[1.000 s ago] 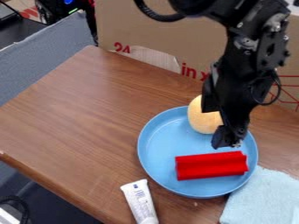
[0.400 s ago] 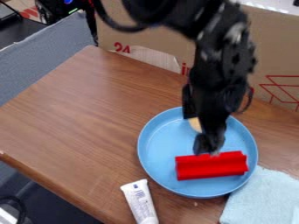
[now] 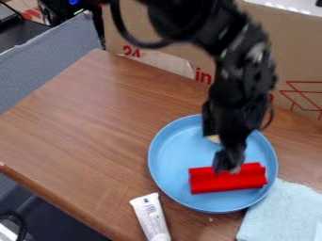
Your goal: Move the red object to the left side of the table
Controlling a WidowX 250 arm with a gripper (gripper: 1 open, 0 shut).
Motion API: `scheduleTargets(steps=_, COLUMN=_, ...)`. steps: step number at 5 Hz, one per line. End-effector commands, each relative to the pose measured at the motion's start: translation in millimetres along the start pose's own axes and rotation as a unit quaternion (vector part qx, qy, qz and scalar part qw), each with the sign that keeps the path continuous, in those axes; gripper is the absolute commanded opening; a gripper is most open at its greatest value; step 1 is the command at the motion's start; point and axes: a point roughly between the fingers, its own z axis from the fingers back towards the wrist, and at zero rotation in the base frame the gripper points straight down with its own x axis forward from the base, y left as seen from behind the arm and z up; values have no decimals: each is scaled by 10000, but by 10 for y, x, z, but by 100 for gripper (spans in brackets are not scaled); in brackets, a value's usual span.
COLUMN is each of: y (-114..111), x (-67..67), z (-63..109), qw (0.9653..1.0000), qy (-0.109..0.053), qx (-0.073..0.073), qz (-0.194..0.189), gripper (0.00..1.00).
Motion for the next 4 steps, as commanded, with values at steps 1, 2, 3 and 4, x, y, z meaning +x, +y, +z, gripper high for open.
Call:
scheduleTargets(steps=1, y=274, x=122, z=267, qw=9996, qy=-260, qx=118, qz=-41, gripper=100)
scheduleTargets(steps=2, y=273, x=149, z=413, qw=9997, qy=-205, qx=53, qz=-118, gripper=100)
scheduleTargets(steps=3, y=296, x=170, z=253, qw=9995, qy=-282, qx=80, qz=-75, gripper=100)
scheduleTargets(steps=4, y=346, x=108, z=233, qw=9994, qy=-344, qx=68, qz=-25, gripper=100)
